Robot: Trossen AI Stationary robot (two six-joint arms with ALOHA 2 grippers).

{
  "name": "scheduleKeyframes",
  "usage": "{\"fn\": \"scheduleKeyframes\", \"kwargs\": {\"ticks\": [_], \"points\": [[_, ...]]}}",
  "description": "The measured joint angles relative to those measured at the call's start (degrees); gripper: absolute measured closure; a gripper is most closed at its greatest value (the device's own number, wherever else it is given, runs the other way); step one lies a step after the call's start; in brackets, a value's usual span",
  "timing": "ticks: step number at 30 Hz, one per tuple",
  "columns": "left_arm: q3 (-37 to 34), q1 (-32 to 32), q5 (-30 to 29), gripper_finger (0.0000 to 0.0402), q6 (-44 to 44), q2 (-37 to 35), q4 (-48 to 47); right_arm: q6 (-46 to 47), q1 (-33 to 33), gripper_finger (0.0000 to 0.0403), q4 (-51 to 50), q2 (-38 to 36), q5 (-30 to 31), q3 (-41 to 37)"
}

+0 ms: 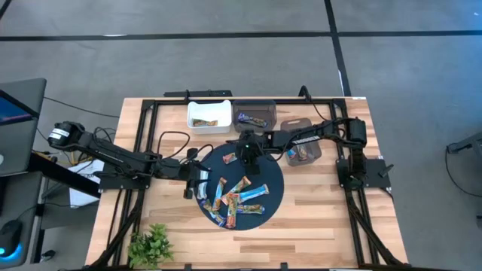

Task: Pick and place Granola Bars by type
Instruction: Put the red granola bar into the bottom black bin

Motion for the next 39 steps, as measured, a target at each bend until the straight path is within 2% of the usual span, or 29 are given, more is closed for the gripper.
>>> {"fn": "scheduleKeyframes", "kwargs": {"ticks": [17,26,31,39], "points": [[0.02,0.00,-0.01,0.0255,0.00,0.00,0.00,-1.42,-0.79,0.0275,-0.12,0.14,3.51,0.00],[0.04,0.00,0.00,0.0255,0.00,0.01,-0.20,-2.66,-0.75,0.0277,0.14,4.17,5.03,0.31],[0.04,0.00,0.01,0.0255,0.04,0.02,-0.33,-2.63,-0.17,0.0296,-0.26,3.78,8.13,0.24],[0.04,0.00,0.01,0.0255,0.11,0.01,-0.89,-2.57,-0.13,0.0352,-1.59,3.40,8.31,1.87]]}}
